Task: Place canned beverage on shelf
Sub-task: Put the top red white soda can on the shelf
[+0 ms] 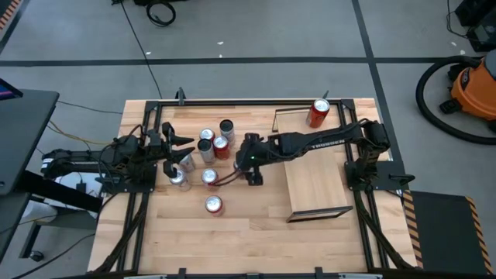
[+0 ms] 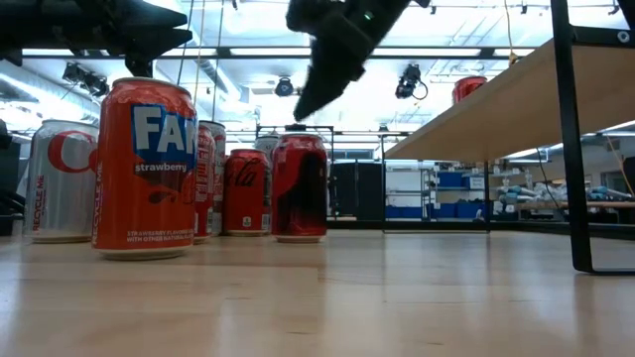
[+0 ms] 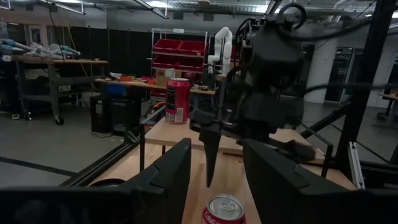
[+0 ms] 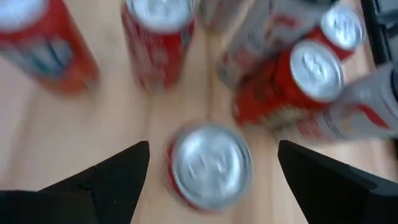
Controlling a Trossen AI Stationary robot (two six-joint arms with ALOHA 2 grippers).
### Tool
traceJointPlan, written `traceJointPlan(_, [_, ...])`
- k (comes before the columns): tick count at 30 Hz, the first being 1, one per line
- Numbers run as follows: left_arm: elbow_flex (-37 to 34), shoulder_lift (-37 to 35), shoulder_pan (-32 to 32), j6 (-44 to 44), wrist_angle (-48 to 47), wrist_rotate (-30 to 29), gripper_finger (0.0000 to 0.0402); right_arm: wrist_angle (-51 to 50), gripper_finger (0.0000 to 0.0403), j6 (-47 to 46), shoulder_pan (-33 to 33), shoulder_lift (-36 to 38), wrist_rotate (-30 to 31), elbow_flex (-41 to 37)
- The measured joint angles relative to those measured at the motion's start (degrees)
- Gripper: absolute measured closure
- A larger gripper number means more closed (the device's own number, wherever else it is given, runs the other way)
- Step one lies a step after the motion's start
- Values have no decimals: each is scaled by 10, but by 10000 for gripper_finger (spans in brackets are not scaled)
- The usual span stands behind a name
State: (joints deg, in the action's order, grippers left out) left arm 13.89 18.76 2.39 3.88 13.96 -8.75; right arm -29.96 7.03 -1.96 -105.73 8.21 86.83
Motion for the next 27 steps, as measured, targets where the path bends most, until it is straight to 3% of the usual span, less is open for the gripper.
traceJointPlan(3, [0,0,0,4,0,0,246,53,35,-27,-3,-10,-4,-3])
traceJointPlan(6, [0,0,0,7,0,0,246,80,32,-84,-9,-39,35,-5])
traceJointPlan(9, [0,0,0,9,0,0,246,77,32,-138,-11,-54,86,-6])
traceJointPlan(13, [0,0,0,9,0,0,246,55,32,-189,-9,-59,102,-6])
traceJointPlan(22, [0,0,0,9,-1,0,246,19,35,-251,0,-69,82,-6])
traceJointPlan(27, [0,0,0,9,-1,0,246,7,63,-233,3,-73,54,-5])
